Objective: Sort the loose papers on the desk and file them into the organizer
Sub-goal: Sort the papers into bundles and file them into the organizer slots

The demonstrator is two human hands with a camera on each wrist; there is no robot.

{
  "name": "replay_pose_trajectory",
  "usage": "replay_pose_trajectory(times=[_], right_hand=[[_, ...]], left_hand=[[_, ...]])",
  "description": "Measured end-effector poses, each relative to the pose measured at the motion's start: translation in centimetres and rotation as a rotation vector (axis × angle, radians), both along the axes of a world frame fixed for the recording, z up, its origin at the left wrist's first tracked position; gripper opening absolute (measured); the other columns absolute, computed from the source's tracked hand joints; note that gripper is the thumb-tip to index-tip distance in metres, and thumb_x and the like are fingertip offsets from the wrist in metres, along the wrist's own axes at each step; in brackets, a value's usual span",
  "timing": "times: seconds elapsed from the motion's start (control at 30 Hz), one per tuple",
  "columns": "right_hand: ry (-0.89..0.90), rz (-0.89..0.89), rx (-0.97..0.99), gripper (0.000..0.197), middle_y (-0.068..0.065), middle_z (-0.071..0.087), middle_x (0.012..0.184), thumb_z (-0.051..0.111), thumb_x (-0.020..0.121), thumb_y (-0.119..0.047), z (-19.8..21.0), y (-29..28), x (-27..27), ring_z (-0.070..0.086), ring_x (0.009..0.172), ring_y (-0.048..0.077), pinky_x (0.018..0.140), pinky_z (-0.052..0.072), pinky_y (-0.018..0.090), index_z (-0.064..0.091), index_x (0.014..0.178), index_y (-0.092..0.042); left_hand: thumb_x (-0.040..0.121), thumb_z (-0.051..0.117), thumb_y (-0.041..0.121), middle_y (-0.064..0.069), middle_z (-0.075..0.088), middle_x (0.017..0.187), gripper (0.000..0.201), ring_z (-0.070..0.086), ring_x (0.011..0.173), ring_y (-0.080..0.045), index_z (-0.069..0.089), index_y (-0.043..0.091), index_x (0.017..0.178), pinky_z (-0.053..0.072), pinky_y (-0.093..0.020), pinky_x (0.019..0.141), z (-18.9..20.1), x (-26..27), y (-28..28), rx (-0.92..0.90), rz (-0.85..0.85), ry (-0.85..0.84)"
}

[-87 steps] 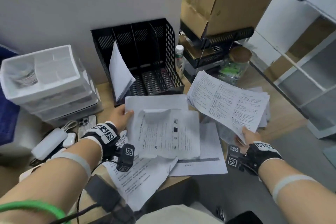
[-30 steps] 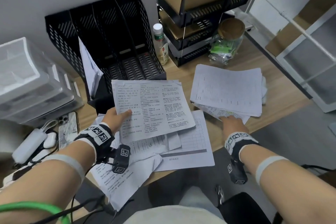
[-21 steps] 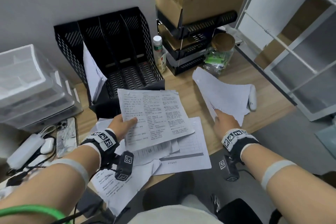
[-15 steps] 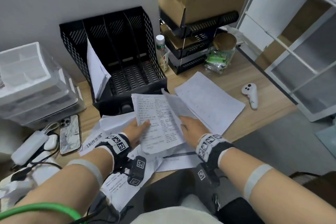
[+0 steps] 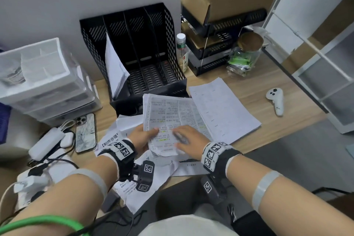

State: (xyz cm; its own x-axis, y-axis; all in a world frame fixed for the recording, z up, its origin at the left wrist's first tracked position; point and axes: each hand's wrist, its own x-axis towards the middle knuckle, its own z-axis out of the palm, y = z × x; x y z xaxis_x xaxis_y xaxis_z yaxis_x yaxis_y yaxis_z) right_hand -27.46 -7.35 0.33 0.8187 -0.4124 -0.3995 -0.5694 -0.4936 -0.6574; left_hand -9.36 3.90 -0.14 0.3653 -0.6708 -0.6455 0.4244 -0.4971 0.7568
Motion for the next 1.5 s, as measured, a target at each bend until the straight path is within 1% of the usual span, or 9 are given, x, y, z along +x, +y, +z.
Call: replay_pose_trajectory(times=[0.27,0.37,0.57,0.7,0.93,1.17,1.3,1.4,1.5], right_hand=[[0.188,-0.492,0.094,0.068,0.010,0.060,0.130,0.073,0.076,-0.037,-0.4,-6.6,-3.8,0.061,0.113,0.028,0.094,0.049,0.033,0.046,0.133,-0.013],[0.073,-0.510,0.154,0.030,0.001,0.067,0.113,0.076,0.079,-0.032,-0.1,-7.1,-3.3,0.063,0.099,0.022,0.090,0.049,0.031,0.063,0.104,-0.023],[-0.064,-0.542,-0.032,0.010,0.002,0.072,0.087,0.064,0.089,-0.021,1.4,-7.7,-1.3,0.065,0.085,0.024,0.070,0.043,0.025,0.074,0.086,-0.021],[-0.023,-0.526,-0.141,0.025,0.009,0.075,0.101,0.054,0.095,-0.023,2.9,-8.7,-1.1,0.065,0.094,0.028,0.077,0.042,0.025,0.075,0.109,-0.018],[-0.057,-0.637,-0.342,0.041,0.000,0.074,0.096,0.049,0.088,-0.008,8.5,-11.2,-0.9,0.063,0.082,0.031,0.073,0.048,0.030,0.075,0.095,-0.039],[-0.119,-0.038,-1.010,0.012,-0.010,0.060,0.093,0.059,0.082,-0.034,14.7,-7.7,5.5,0.049,0.107,0.023,0.114,0.017,0.059,0.071,0.083,-0.036],[-0.136,0.320,-0.996,0.006,0.004,0.052,0.135,0.072,0.073,-0.030,13.9,-2.1,8.8,0.022,0.144,0.035,0.113,0.002,0.069,0.073,0.079,-0.033],[-0.102,0.260,-0.778,0.032,0.006,0.009,0.163,0.065,0.082,-0.027,12.5,0.4,10.0,-0.011,0.150,0.033,0.116,0.005,0.065,0.068,0.114,-0.029],[-0.146,0.219,-0.714,0.016,0.002,0.004,0.165,0.061,0.087,-0.019,11.0,1.0,10.0,-0.016,0.149,0.034,0.119,0.008,0.060,0.070,0.094,-0.030]], left_hand=[[0.098,0.056,0.006,-0.021,0.073,0.115,0.029,0.073,0.099,-0.035,0.059,0.000,0.126,0.062,-0.045,0.079,1.6,3.4,2.5,-0.007,0.046,-0.009],[0.095,0.061,0.009,-0.024,0.072,0.116,0.033,0.071,0.103,-0.041,0.059,-0.002,0.126,0.059,-0.052,0.086,2.3,4.3,3.6,-0.005,0.079,-0.029],[0.100,0.054,0.026,0.001,0.080,0.087,0.026,0.077,0.075,-0.013,0.063,0.007,0.116,0.060,-0.025,0.059,4.1,4.8,4.5,-0.052,0.139,-0.103],[0.100,0.050,0.037,-0.014,0.074,0.115,0.041,0.072,0.105,-0.032,0.062,0.006,0.125,0.056,-0.049,0.093,4.2,5.6,5.1,-0.037,0.175,-0.074],[0.100,0.053,0.033,-0.017,0.075,0.111,0.041,0.071,0.104,-0.037,0.061,0.001,0.123,0.051,-0.058,0.098,4.2,6.6,5.7,-0.031,0.224,-0.142],[0.101,0.050,0.032,-0.011,0.076,0.100,0.029,0.075,0.086,-0.024,0.065,0.008,0.108,0.062,-0.039,0.078,6.5,4.9,3.3,-0.126,0.057,-0.225],[0.101,0.050,0.031,-0.020,0.074,0.108,0.034,0.073,0.096,-0.034,0.064,0.003,0.114,0.060,-0.047,0.086,7.2,3.6,2.2,-0.224,0.006,-0.194],[0.099,0.052,0.037,-0.020,0.075,0.108,0.038,0.071,0.100,-0.038,0.067,0.006,0.114,0.054,-0.056,0.095,7.2,2.9,2.1,-0.283,0.018,-0.181],[0.084,0.060,0.065,-0.012,0.076,0.111,0.062,0.072,0.104,-0.033,0.068,0.014,0.118,0.054,-0.054,0.097,7.0,2.7,2.2,-0.308,0.009,-0.223]])
